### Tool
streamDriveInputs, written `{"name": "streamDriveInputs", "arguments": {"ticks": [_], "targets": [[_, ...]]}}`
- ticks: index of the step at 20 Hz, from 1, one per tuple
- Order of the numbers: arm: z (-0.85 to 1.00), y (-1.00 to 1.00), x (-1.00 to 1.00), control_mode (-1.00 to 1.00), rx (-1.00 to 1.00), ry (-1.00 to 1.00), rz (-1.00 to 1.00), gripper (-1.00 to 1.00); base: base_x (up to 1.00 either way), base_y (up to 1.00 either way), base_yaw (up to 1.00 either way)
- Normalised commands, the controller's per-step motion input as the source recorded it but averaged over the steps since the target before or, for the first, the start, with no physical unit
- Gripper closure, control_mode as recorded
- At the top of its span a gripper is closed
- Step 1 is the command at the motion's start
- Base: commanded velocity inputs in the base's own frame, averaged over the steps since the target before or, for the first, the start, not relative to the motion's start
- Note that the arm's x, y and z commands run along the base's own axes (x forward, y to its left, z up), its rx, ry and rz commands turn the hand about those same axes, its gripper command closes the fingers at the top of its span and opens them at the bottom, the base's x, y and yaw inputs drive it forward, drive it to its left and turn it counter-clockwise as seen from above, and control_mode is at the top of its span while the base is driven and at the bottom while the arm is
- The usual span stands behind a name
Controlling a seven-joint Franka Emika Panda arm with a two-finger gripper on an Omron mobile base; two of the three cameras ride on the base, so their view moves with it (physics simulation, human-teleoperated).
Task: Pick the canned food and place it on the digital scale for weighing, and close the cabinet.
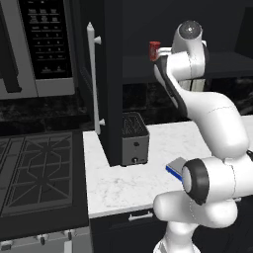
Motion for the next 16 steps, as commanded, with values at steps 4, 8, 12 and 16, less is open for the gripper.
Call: {"name": "streamDriveInputs", "arguments": {"ticks": [4,8,12,16], "targets": [[-0.02,-0.06,0.36,-1.00,0.00,0.01,-0.03,-1.00,0.00,0.00,0.00],[-0.06,-0.27,0.34,-1.00,0.00,0.05,0.00,-1.00,0.00,0.00,0.00],[-0.13,-0.26,0.28,-1.00,0.00,0.04,0.00,-1.00,0.00,0.00,0.00],[-0.08,-0.05,0.37,-1.00,0.00,0.00,0.00,-1.00,0.00,0.00,0.00]]}}
